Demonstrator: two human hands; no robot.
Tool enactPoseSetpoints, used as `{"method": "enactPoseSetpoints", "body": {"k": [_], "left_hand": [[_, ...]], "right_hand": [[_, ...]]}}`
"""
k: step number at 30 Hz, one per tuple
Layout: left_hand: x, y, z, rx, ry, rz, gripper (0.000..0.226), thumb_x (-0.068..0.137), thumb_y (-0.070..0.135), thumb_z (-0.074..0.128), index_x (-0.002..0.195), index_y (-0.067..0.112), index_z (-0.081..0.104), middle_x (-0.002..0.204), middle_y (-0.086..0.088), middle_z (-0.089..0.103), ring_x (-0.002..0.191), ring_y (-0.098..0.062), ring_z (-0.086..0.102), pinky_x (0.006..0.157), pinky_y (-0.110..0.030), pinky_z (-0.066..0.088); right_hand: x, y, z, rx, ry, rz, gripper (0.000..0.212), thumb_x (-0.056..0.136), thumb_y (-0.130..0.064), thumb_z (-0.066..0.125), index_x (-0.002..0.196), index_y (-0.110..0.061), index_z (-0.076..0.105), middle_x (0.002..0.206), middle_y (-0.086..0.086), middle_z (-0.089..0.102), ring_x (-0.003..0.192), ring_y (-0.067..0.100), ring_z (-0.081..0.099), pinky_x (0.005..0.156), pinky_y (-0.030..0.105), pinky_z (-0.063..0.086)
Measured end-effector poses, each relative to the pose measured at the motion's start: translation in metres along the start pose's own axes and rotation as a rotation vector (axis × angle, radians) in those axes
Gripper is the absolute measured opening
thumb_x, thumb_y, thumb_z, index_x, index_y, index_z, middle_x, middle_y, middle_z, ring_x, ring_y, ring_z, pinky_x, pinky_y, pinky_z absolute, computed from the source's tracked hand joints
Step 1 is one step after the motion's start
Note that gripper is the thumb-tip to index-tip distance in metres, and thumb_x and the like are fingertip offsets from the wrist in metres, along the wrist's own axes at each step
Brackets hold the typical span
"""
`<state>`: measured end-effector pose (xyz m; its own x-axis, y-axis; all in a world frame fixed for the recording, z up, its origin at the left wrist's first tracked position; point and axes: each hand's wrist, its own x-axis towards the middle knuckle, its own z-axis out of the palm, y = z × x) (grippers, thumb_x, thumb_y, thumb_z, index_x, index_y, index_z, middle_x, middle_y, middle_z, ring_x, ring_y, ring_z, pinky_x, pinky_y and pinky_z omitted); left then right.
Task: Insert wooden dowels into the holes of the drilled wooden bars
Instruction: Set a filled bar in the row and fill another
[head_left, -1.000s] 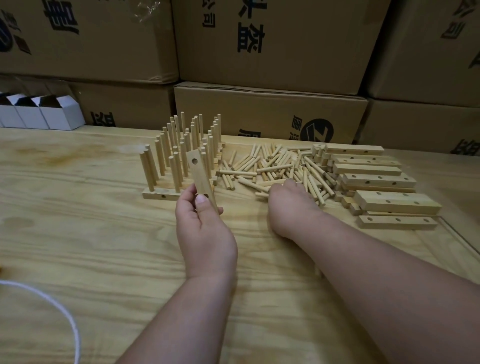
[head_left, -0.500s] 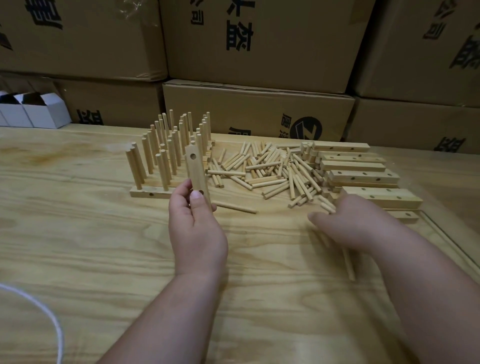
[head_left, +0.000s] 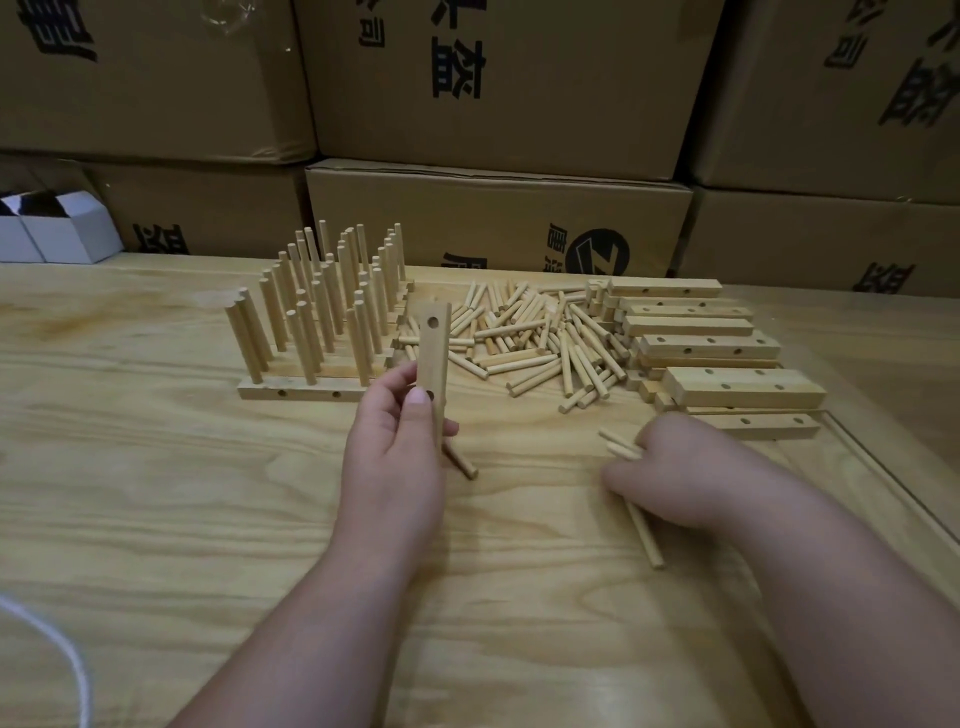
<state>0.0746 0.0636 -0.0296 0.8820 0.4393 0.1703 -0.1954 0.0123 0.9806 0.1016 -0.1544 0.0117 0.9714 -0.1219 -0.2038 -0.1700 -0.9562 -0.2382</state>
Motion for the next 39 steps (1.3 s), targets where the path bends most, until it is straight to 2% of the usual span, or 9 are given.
{"method": "enactPoseSetpoints", "body": {"k": [3,9,14,19,23,27,32,35,39], "left_hand": [[-0.002,0.002,0.002,-0.062,-0.05,-0.017,0.025,0.107,0.023,0.047,0.109,0.043,0.062,0.084,-0.004,0.073,0.075,-0.005,0.069,0.057,-0.014,0.052],[0.003,0.001,0.004,-0.264,-0.119,-0.22,0.024,0.106,0.022,0.051,0.125,0.029,0.064,0.076,-0.001,0.076,0.082,-0.021,0.076,0.068,-0.034,0.061],[0.005,-0.001,0.0,-0.297,-0.004,-0.198,0.028,0.102,0.024,0.054,0.127,0.016,0.064,0.07,-0.003,0.071,0.077,-0.02,0.069,0.084,-0.042,0.058],[0.002,0.003,0.002,-0.173,-0.046,-0.167,0.032,0.103,0.026,0.052,0.133,0.022,0.06,0.08,-0.002,0.075,0.063,-0.018,0.062,0.049,-0.029,0.048],[-0.001,0.006,0.001,-0.184,-0.099,-0.158,0.018,0.104,0.025,0.052,0.107,0.025,0.07,0.087,-0.006,0.077,0.075,-0.027,0.062,0.054,-0.033,0.05],[0.0,0.008,0.006,-0.467,-0.148,-0.255,0.017,0.105,0.012,0.048,0.115,0.014,0.062,0.073,-0.001,0.073,0.067,-0.017,0.07,0.061,-0.032,0.059],[-0.004,0.009,0.011,-0.484,-0.26,-0.304,0.027,0.104,0.009,0.047,0.126,0.009,0.062,0.072,-0.001,0.072,0.068,-0.014,0.072,0.069,-0.034,0.062],[-0.002,0.011,0.009,-0.532,-0.237,-0.372,0.04,0.104,0.013,0.046,0.144,0.007,0.05,0.075,-0.001,0.07,0.068,-0.015,0.073,0.085,-0.044,0.056],[-0.003,0.013,0.009,-0.551,-0.262,-0.439,0.041,0.105,0.017,0.045,0.144,0.006,0.052,0.076,0.0,0.064,0.071,-0.014,0.071,0.094,-0.048,0.052]], "right_hand": [[0.004,-0.013,0.015,0.1,0.17,-0.133,0.029,0.084,-0.045,0.057,0.071,-0.02,0.061,0.066,-0.002,0.063,0.063,0.018,0.061,0.051,0.029,0.042],[0.008,-0.026,0.032,0.814,0.302,-0.248,0.027,0.09,-0.038,0.061,0.078,-0.015,0.066,0.07,0.002,0.069,0.062,0.017,0.063,0.06,0.031,0.049],[0.007,-0.017,0.021,0.924,0.347,-0.246,0.022,0.095,-0.037,0.052,0.084,-0.021,0.064,0.06,-0.008,0.057,0.052,0.006,0.048,0.054,0.032,0.041],[0.0,0.03,-0.019,0.753,0.306,-0.082,0.016,0.098,-0.034,0.049,0.097,-0.03,0.065,0.083,0.0,0.069,0.074,0.02,0.065,0.058,0.037,0.052],[-0.018,0.107,-0.052,0.34,0.306,0.102,0.023,0.093,-0.042,0.057,0.087,-0.021,0.065,0.072,0.008,0.067,0.062,0.027,0.063,0.043,0.028,0.045],[-0.042,0.169,-0.067,-0.013,0.235,0.337,0.046,0.08,-0.057,0.074,0.071,-0.012,0.064,0.064,0.01,0.064,0.058,0.027,0.065,0.045,0.03,0.047],[-0.058,0.194,-0.052,-0.085,0.041,0.399,0.048,0.076,-0.058,0.078,0.074,-0.013,0.061,0.076,0.005,0.062,0.072,0.021,0.062,0.055,0.03,0.044],[-0.061,0.178,-0.049,-0.125,0.0,0.355,0.037,0.084,-0.05,0.071,0.076,-0.015,0.059,0.076,0.0,0.06,0.072,0.017,0.06,0.052,0.025,0.038],[-0.057,0.14,-0.04,-0.079,0.025,0.288,0.033,0.084,-0.042,0.068,0.073,-0.012,0.061,0.067,-0.002,0.062,0.065,0.013,0.059,0.05,0.023,0.038]]}}
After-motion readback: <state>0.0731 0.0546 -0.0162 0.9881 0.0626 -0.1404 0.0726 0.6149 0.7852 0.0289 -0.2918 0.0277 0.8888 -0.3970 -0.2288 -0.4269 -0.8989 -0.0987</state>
